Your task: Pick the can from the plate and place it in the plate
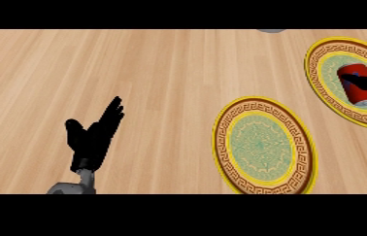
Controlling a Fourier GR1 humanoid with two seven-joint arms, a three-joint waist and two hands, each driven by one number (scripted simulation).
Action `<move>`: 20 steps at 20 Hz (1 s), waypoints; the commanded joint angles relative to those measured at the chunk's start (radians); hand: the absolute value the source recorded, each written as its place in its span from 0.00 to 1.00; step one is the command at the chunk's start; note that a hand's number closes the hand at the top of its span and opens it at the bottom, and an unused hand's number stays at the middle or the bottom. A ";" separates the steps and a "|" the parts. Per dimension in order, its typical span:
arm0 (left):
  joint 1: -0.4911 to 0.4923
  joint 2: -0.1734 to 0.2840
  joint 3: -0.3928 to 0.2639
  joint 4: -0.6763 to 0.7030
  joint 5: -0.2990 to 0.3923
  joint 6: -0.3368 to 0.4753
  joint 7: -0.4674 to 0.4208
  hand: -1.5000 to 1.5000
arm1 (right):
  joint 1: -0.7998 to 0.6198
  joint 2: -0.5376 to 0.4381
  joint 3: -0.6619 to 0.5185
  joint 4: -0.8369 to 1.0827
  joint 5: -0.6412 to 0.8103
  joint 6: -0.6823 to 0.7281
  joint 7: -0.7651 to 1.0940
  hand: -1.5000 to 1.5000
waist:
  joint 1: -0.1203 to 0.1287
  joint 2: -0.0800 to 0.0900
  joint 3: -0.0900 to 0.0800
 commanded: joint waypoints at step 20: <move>0.042 0.020 0.041 0.036 0.016 -0.019 0.026 0.50 | 0.265 -0.222 -0.076 0.116 -0.086 0.620 -0.274 0.00 | -0.047 -0.012 -0.008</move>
